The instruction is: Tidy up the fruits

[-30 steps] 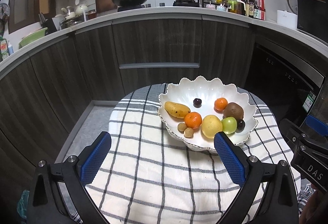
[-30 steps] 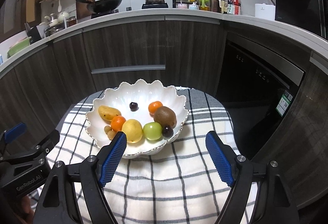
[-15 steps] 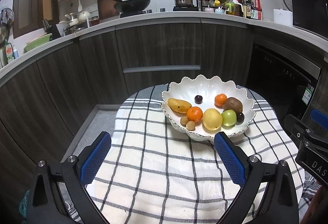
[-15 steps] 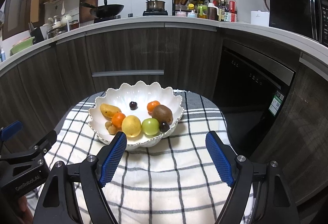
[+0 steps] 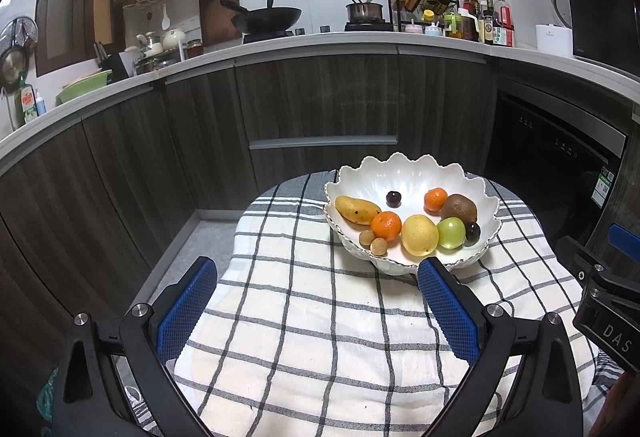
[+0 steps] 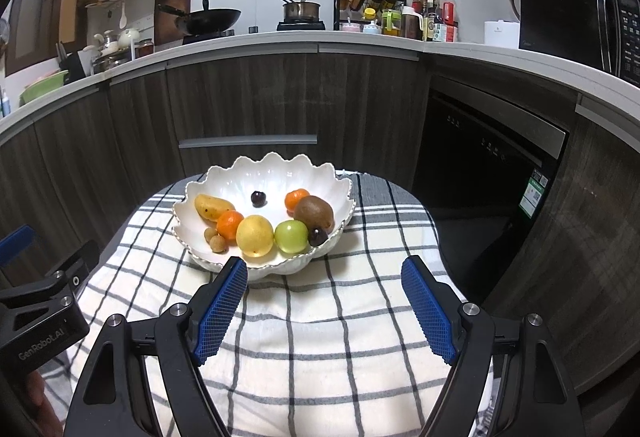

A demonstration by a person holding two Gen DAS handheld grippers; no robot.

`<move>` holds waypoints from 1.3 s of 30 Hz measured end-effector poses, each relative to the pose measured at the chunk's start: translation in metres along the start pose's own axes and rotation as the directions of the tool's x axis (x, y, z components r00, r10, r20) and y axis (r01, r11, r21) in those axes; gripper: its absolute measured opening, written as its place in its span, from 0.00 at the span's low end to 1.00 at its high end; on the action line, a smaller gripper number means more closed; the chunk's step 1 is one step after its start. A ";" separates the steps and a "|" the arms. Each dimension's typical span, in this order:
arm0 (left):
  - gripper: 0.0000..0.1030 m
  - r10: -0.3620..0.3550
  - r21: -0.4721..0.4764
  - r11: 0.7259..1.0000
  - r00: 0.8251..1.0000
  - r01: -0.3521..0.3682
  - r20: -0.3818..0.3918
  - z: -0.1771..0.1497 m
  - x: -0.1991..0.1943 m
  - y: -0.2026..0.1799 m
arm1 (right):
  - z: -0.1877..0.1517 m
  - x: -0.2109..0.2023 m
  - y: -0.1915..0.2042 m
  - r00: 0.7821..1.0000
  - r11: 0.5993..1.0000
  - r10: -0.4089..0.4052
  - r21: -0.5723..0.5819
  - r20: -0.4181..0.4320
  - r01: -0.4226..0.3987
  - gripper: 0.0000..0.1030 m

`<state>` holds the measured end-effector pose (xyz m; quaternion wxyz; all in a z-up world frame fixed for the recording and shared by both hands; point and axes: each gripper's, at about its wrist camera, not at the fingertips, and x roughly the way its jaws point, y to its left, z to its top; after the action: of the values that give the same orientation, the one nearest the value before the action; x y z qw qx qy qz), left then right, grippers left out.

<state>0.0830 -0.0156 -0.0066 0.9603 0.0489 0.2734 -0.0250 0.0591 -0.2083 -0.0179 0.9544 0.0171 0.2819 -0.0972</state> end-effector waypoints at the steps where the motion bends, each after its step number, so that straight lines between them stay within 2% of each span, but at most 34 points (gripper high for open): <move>1: 0.99 0.000 0.000 1.000 1.000 0.000 0.000 0.000 0.000 0.000 | -0.001 -0.001 0.000 1.000 1.000 0.000 -0.001 0.001 0.000 0.78; 39: 0.99 -0.005 0.007 1.000 1.000 0.005 -0.009 -0.002 -0.001 -0.001 | -0.002 -0.002 0.000 1.000 1.000 0.001 0.000 0.002 -0.001 0.78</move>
<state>0.0810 -0.0166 -0.0078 0.9588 0.0516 0.2778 -0.0283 0.0562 -0.2076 -0.0179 0.9547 0.0172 0.2808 -0.0966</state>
